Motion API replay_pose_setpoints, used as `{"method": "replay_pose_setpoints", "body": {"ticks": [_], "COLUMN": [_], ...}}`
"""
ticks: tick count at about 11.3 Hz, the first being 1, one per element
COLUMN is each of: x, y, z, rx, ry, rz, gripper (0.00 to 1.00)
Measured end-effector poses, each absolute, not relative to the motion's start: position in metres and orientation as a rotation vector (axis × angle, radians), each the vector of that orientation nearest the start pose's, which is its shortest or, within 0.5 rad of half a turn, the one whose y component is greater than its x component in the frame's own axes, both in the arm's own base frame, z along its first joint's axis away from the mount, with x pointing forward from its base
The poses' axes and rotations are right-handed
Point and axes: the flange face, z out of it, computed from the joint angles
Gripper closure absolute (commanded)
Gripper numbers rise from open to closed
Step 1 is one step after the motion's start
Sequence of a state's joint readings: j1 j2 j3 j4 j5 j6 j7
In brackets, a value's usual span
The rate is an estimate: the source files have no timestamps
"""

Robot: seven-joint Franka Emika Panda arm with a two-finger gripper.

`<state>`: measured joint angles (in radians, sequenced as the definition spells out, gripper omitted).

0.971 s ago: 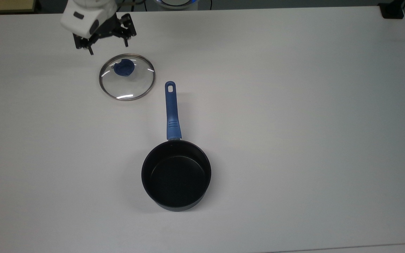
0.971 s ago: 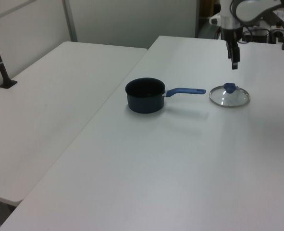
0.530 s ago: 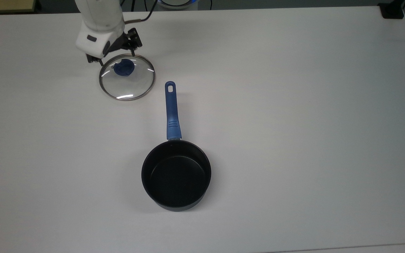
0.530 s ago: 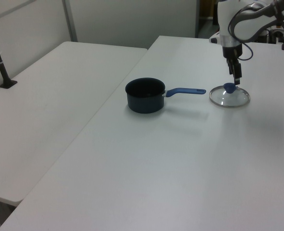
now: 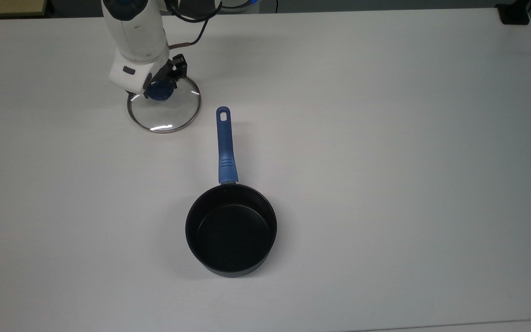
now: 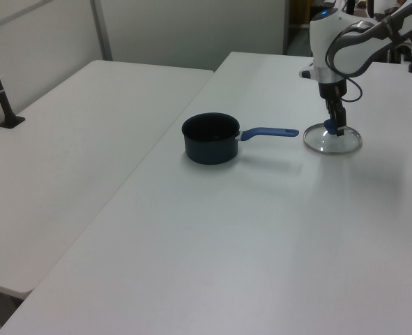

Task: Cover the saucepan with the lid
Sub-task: 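Close the gripper on the blue knob and lift the lid, then carry the glass lid over the black saucepan's opening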

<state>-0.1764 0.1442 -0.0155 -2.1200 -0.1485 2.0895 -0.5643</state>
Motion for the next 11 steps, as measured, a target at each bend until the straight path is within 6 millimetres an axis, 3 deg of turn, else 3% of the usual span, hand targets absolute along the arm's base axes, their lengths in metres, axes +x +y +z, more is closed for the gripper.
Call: {"method": "replay_pose_setpoints", "body": {"ticks": [3, 6, 8, 11], "x": [0.533, 0.529, 0.522, 0.535], "y": [-0.107, -0.103, -0.106, -0.117], "z": [0.339, 0.365, 0.396, 0.473], "rx": [-3.098, -3.107, -3.113, -3.138], "ry": [-0.724, -0.726, -0.701, -0.598], "rz": [0.316, 0.302, 0.319, 0.278], "gripper": [0.65, 0.65, 0.69, 0.69]}}
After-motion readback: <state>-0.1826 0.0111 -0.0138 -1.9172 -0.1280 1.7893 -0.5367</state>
